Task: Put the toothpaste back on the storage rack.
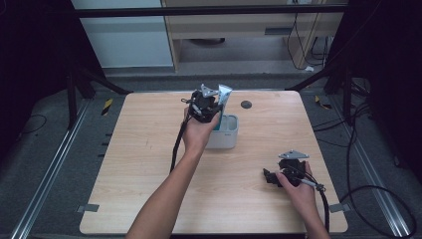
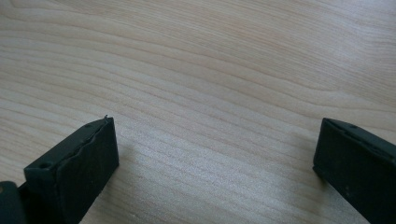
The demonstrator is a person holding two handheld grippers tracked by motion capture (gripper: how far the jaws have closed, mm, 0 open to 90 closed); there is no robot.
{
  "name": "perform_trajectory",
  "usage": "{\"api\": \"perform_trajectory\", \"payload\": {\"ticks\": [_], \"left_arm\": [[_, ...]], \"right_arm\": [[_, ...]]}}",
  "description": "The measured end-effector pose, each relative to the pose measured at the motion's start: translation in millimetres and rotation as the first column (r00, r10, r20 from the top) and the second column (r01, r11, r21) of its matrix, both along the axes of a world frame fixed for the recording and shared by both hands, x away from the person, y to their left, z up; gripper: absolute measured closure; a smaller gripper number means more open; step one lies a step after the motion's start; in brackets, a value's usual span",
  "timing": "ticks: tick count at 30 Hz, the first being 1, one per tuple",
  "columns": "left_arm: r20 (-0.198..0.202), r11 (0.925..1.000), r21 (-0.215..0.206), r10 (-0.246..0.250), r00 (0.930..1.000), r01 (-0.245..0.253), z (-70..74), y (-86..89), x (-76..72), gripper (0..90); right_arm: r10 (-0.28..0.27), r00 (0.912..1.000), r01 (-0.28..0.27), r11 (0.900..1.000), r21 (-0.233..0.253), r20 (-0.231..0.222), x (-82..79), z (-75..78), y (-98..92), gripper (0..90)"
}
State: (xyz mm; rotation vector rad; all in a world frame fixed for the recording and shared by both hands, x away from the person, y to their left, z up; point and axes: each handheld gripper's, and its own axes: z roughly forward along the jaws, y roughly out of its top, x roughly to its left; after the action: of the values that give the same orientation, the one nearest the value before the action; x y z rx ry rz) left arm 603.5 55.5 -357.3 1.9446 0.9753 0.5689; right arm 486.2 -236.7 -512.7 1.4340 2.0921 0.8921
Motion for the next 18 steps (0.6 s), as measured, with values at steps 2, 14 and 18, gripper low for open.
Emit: {"api": "perform_trajectory", "payload": {"ticks": [2, 14, 18], "left_arm": [[-0.007, 1.0, 0.004, -0.004, 1.0, 0.004, -2.0, -0.9, -0.1, 80.0], [-0.046, 0.9999, 0.016, -0.003, 0.999, 0.004, -17.4, -0.5, 2.0, 80.0], [-0.056, 0.9997, 0.023, -0.004, 0.9984, 0.006, -21.9, -0.6, 2.1, 80.0]], "right_arm": [[-0.001, 1.0, 0.001, 1.0, 0.001, -0.001, -0.1, 0.0, 0.1, 0.3], [-0.001, 1.0, 0.001, 1.0, 0.0, -0.002, -0.1, 0.1, 0.1, 0.3], [-0.001, 1.0, 0.001, 1.0, -0.002, -0.002, -0.1, 0.1, 0.0, 0.3]]}}
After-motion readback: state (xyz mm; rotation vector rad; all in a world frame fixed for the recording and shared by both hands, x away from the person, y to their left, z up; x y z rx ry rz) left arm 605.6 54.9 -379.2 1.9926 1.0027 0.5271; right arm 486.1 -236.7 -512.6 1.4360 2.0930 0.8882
